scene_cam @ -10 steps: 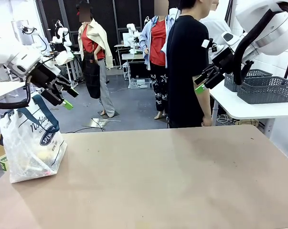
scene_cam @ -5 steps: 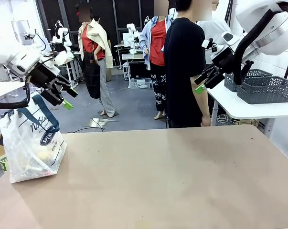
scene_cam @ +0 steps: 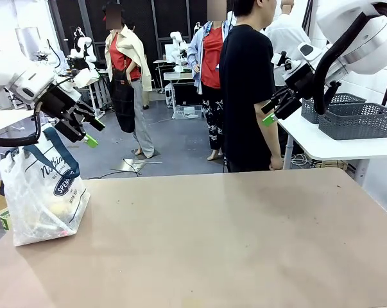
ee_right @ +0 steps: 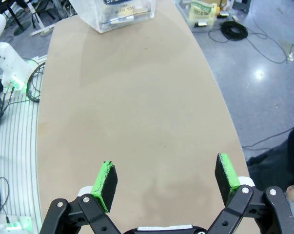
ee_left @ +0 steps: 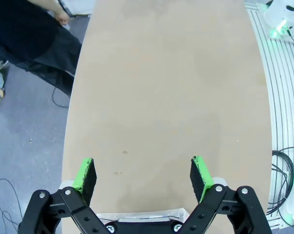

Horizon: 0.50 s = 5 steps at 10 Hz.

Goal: Transfer purchased items from the store into the shopping bag.
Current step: Move the Reusable shopping bag to the right side of the table.

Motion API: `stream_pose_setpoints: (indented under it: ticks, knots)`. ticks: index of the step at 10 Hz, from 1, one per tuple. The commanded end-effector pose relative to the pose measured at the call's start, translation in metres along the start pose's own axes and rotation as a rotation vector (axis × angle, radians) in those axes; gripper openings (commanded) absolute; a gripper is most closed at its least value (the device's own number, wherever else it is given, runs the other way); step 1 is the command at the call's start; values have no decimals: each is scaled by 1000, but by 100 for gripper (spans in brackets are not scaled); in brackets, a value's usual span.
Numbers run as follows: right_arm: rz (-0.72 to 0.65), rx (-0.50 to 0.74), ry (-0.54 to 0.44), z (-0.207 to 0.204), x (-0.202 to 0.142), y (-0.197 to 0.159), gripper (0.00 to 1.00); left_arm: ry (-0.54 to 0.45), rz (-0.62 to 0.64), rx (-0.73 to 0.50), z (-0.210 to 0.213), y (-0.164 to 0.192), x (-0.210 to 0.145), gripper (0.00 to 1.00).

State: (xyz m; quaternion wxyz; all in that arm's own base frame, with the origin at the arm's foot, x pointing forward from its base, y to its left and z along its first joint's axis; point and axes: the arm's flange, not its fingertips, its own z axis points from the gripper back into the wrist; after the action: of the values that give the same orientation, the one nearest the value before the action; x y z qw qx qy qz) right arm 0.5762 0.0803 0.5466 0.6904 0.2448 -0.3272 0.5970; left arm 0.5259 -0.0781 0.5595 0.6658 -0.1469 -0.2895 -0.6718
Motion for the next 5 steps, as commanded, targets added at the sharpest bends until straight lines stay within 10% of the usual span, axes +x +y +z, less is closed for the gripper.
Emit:
stream_pose_setpoints:
  ticks: [1,5]
  knots:
    - [-4,-4,5,-2,-3,5,100,1,-17,0,2,0,-2,100]
    - [-4,-4,5,-2,-3,5,100,1,-17,0,2,0,-2,100]
